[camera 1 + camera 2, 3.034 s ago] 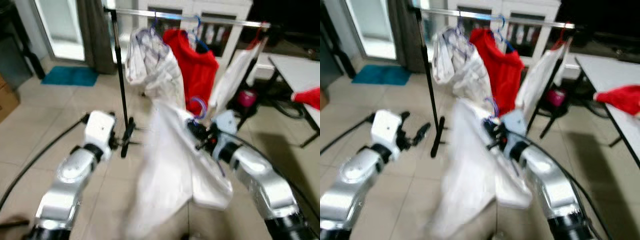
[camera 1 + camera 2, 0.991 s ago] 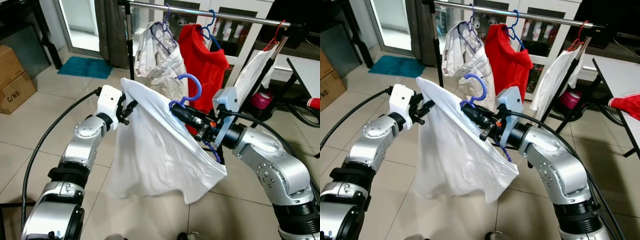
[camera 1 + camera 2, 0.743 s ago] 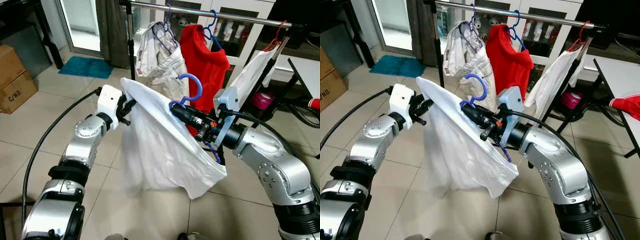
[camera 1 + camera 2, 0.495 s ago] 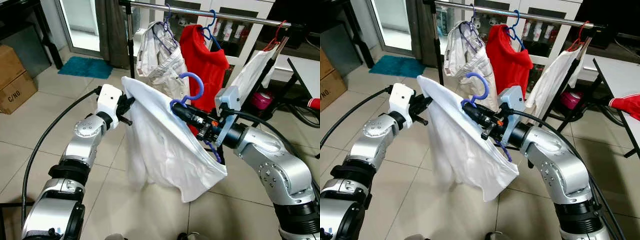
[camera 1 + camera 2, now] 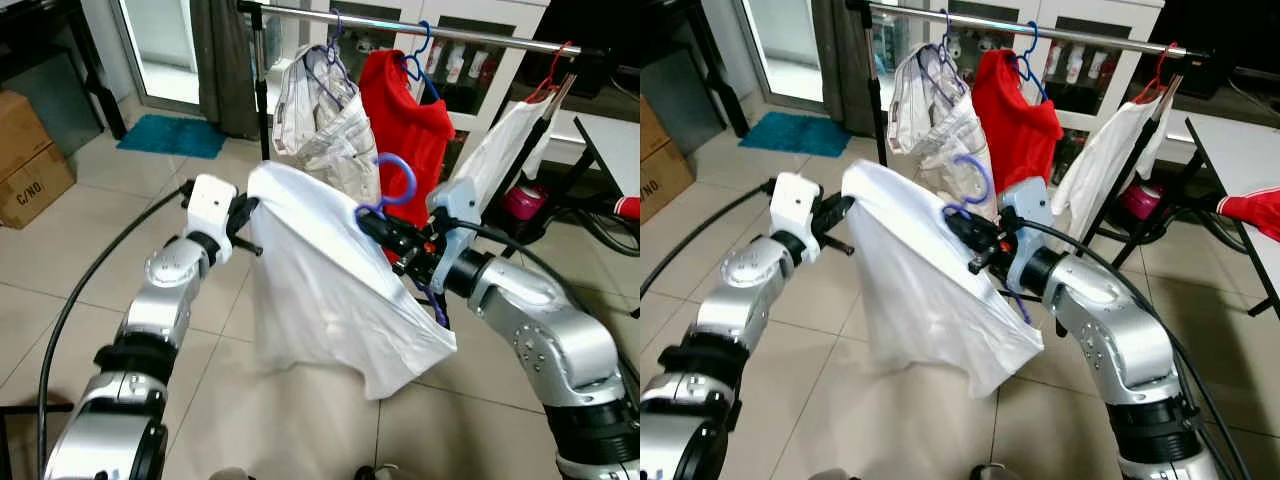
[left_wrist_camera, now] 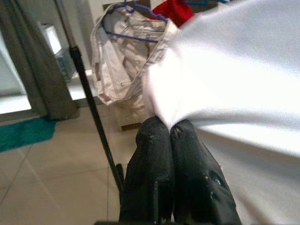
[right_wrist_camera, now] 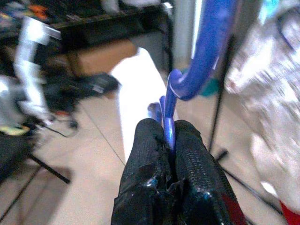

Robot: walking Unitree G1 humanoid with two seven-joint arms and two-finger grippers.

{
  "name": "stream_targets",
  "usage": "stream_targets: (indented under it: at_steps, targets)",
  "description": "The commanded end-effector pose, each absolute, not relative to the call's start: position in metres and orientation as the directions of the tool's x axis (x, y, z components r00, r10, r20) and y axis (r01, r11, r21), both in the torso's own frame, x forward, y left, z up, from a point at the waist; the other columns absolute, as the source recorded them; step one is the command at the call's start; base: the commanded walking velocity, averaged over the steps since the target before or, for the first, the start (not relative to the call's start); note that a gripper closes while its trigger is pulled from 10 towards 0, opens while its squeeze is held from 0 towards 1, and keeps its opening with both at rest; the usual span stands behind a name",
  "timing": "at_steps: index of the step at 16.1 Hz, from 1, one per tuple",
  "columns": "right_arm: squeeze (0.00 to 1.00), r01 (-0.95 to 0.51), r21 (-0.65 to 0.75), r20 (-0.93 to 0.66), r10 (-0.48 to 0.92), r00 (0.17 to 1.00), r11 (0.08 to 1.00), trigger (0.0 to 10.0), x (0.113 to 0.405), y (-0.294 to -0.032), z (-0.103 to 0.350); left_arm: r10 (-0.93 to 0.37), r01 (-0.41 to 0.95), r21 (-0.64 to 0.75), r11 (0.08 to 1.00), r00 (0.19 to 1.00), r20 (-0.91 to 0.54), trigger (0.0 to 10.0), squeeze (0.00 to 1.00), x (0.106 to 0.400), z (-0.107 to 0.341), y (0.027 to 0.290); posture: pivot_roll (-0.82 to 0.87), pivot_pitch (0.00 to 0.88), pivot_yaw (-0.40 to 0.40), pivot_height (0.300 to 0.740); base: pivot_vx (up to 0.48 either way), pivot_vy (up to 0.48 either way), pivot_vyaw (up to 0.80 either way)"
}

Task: Hang hanger

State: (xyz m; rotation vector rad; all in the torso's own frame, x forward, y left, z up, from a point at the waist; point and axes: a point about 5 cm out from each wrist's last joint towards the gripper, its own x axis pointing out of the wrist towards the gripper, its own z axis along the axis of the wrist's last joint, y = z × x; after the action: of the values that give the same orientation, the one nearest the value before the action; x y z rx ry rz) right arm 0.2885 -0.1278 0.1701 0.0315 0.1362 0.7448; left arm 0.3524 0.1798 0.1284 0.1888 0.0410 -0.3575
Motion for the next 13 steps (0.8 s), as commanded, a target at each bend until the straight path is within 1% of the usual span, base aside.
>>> stream_targets:
  at_steps: [1, 5, 8, 9, 11, 13]
  targets:
    - [0.0, -0.63, 0.065, -0.143, 0.632, 0.761, 0.774, 10.0, 0.292, -0.133, 0.168, -0.325, 0.326, 0.175, 0.929, 0.945, -0.035, 0.0, 0.0, 0.354, 0.137, 0.182, -0.04, 0.007, -0.05, 0.74, 0.0, 0.0, 0.0]
    - [0.0, -0.581, 0.059, -0.195, 0.581, 0.79, 0.811, 10.0, 0.296, -0.137, 0.161, -0.29, 0.287, 0.184, 0.94, 0.957, -0.012, 0.0, 0.0, 0.353, 0.142, 0.188, -0.04, 0.014, -0.054, 0.74, 0.0, 0.0, 0.0]
    - [0.0, -0.407, 0.03, -0.263, 0.4, 0.878, 0.913, 10.0, 0.308, -0.154, 0.151, -0.252, 0.24, 0.189, 0.952, 0.967, 0.045, 0.0, 0.0, 0.353, 0.152, 0.191, -0.04, 0.016, -0.057, 0.74, 0.0, 0.0, 0.0]
    - [0.0, -0.327, 0.019, -0.278, 0.319, 0.906, 0.945, 10.0, 0.312, -0.164, 0.149, -0.231, 0.211, 0.195, 0.958, 0.969, 0.086, 0.0, 0.0, 0.353, 0.158, 0.193, -0.04, 0.018, -0.059, 0.74, 0.0, 0.0, 0.0]
    - [0.0, -0.316, 0.035, -0.255, 0.314, 0.914, 0.948, 10.0, 0.314, -0.165, 0.153, -0.22, 0.196, 0.189, 0.962, 0.969, 0.111, 0.0, 0.0, 0.352, 0.162, 0.195, -0.04, 0.02, -0.062, 0.74, 0.0, 0.0, 0.0]
    - [0.0, -0.34, 0.101, -0.181, 0.353, 0.918, 0.935, 10.0, 0.316, -0.158, 0.163, -0.254, 0.235, 0.205, 0.95, 0.965, 0.072, 0.0, 0.0, 0.35, 0.156, 0.191, -0.04, 0.02, -0.065, 0.74, 0.0, 0.0, 0.0]
